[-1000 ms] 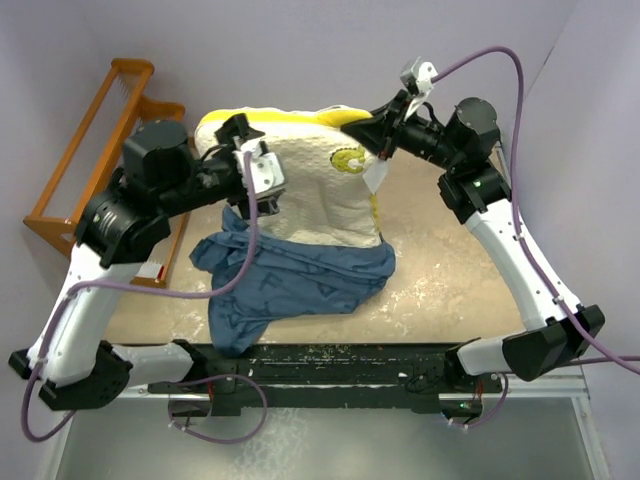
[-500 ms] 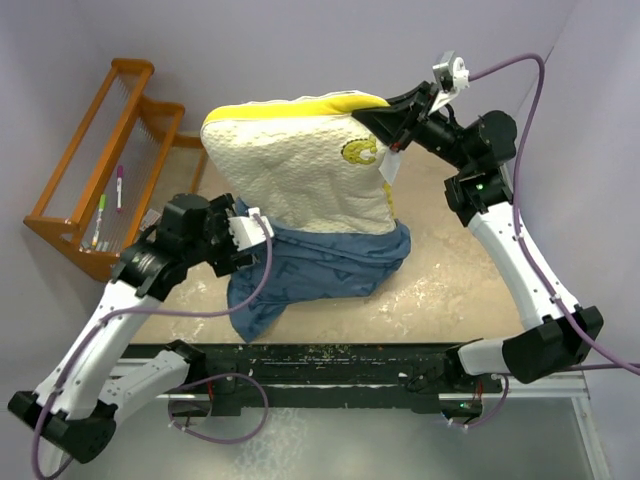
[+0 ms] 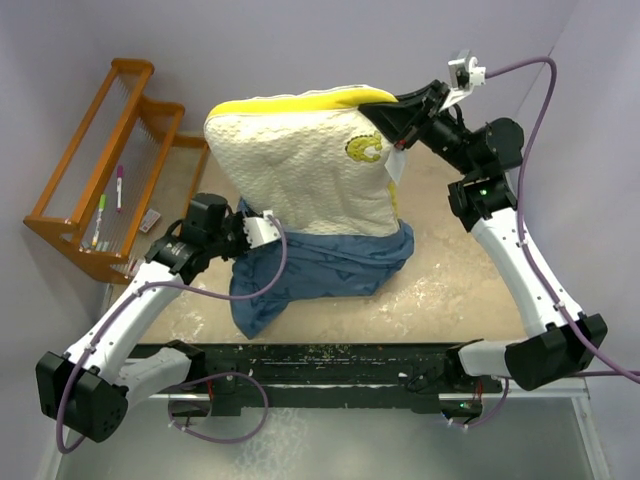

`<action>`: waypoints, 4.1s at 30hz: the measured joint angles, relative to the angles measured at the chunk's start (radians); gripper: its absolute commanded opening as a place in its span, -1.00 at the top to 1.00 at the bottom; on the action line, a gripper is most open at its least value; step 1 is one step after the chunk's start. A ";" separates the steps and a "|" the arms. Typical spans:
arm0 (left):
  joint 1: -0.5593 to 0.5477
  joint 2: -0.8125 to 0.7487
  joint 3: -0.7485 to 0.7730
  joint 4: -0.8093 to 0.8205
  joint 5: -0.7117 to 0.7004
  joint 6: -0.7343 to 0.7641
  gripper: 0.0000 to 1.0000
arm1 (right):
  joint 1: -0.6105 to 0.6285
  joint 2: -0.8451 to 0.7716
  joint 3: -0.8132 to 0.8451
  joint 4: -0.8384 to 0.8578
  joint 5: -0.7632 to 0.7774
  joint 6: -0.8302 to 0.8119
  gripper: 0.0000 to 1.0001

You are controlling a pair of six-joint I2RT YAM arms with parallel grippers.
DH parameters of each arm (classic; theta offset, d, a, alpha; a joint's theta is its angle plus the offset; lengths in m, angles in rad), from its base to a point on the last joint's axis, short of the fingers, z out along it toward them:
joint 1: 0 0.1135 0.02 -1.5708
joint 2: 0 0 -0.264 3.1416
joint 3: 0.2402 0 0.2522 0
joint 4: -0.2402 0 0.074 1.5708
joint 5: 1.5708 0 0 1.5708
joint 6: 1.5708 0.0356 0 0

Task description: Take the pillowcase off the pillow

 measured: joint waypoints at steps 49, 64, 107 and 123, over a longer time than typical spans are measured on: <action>0.336 0.083 -0.175 0.204 0.066 0.156 1.00 | -0.540 -0.128 -0.089 0.017 0.722 0.397 1.00; 0.410 0.133 0.159 -0.098 0.206 0.036 -0.80 | -0.533 -0.096 -0.032 0.173 0.662 0.414 1.00; 0.348 0.154 0.446 -0.120 0.256 -0.200 -0.98 | -0.184 -0.081 -0.561 -0.234 1.133 0.035 -1.00; 0.433 0.192 0.340 0.099 0.178 -0.418 -0.99 | -0.371 -0.435 -0.562 -0.451 1.493 -0.111 -1.00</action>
